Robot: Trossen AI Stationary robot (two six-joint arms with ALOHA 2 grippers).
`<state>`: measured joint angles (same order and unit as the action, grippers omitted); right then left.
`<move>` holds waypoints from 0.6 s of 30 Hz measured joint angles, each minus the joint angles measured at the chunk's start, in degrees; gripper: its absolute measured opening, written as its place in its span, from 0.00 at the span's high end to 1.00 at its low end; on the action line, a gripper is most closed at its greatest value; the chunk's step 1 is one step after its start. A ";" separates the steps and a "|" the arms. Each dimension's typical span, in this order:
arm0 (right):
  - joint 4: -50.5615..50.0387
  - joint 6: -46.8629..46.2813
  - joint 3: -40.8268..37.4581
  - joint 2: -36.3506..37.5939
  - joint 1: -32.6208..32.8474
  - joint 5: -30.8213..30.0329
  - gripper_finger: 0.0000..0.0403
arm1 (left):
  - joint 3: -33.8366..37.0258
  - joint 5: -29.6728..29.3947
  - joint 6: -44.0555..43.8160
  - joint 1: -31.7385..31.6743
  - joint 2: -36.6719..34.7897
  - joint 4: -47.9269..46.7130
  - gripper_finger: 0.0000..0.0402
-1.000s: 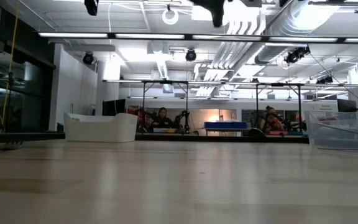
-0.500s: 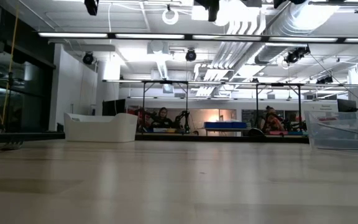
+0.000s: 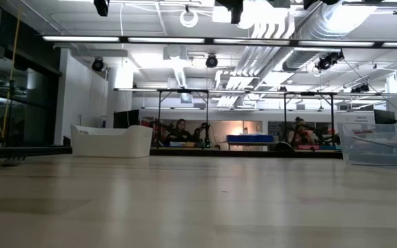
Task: Sort silverware by color (type)
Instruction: Put the black fork into the transparent bin
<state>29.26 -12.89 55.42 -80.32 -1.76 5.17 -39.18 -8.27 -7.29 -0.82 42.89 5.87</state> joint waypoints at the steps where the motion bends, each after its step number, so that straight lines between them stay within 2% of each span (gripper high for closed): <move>1: -0.01 -0.41 0.00 0.00 0.00 0.00 0.45 | 0.00 0.00 0.00 0.00 0.00 0.00 1.00; 4: -0.75 -4.87 0.00 0.05 0.00 0.86 0.45 | 0.00 -0.02 0.00 0.00 0.00 0.00 1.00; 8: -8.17 -10.94 0.00 1.62 0.30 7.04 0.45 | 0.00 -0.02 0.00 0.00 0.00 0.00 1.00; 14: -30.75 -22.76 0.02 3.92 5.53 12.71 0.45 | 0.00 -0.04 0.00 0.00 0.00 -0.02 1.00; 18: -46.31 -37.16 0.02 3.68 13.22 16.17 0.45 | 0.00 -0.04 -0.03 0.00 0.00 -0.04 1.00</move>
<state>-17.05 -50.05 55.44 -76.64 11.46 21.34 -39.18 -8.32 -7.32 -0.82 42.89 5.82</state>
